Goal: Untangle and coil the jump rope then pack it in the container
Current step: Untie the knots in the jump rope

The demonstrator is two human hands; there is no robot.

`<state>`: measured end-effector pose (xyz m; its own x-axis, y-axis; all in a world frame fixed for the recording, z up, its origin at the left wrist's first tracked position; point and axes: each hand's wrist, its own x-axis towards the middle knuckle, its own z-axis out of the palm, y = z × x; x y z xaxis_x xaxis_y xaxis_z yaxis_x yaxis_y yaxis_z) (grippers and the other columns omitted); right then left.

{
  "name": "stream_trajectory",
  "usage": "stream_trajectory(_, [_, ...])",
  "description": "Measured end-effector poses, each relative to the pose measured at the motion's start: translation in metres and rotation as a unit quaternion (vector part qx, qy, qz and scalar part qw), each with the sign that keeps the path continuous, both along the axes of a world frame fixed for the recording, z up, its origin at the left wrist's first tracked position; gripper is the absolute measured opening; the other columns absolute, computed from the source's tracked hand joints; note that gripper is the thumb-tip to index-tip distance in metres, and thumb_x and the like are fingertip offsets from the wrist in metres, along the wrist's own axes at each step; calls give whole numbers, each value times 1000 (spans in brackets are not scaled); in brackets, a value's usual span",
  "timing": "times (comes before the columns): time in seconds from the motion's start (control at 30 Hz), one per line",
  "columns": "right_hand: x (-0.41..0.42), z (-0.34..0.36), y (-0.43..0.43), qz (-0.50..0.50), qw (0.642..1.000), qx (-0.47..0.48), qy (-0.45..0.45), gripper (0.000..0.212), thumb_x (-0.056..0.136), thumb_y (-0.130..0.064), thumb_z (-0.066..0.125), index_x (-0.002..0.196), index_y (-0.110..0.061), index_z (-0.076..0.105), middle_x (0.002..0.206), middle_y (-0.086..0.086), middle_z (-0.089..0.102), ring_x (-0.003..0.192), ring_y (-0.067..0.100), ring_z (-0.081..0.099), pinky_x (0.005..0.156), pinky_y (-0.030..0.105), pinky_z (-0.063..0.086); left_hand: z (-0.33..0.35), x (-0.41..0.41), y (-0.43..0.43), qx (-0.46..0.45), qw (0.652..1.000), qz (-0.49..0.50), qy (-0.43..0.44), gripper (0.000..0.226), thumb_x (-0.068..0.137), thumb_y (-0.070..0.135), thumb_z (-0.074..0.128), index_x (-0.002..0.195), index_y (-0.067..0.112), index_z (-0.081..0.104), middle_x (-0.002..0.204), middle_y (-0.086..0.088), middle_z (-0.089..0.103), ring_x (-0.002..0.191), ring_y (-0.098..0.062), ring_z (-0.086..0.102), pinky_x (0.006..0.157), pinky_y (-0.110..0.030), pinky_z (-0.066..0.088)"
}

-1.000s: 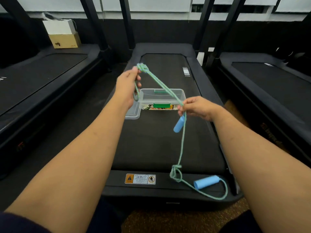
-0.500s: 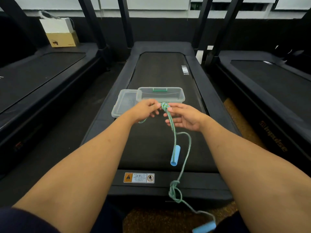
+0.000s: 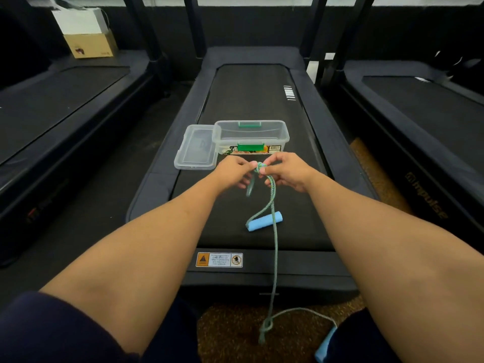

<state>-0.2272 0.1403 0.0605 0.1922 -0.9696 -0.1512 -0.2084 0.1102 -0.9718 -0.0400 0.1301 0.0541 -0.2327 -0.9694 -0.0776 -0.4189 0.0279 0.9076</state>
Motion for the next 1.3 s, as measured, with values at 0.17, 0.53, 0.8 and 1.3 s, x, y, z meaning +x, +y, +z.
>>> stream_trajectory(0.17, [1,-1,2,27,999,3,25,24,85,-7,77,104,-4,64,87,15,75,66,22,72,65,30,59,-1,4,5,45,997,-10,68,29,92,23,70,105,-3,71,91,-17,73,78,-22,70,73,-31,61])
stream_trajectory(0.53, [4,3,10,145,979,143,34,17,89,-11,72,103,-14,62,86,6,71,82,21,71,81,33,58,39,-6,-7,62,930,108,345,16,99,11,55,92,0,63,79,-14,65,74,-26,69,71,-33,62])
stream_trajectory(0.8, [-23,-3,15,154,970,171,75,11,87,-15,73,86,-26,69,94,-6,69,96,13,62,96,41,43,63,19,-11,51,805,171,565,20,102,7,51,91,-8,59,76,-21,67,62,-29,74,63,-37,63])
stream_trajectory(1.3, [-52,-17,24,195,889,239,339,16,81,-16,67,93,-25,73,94,1,68,85,15,61,85,38,49,129,60,-25,-16,673,224,705,22,104,7,47,93,-9,57,88,-23,59,113,-44,63,76,-42,58])
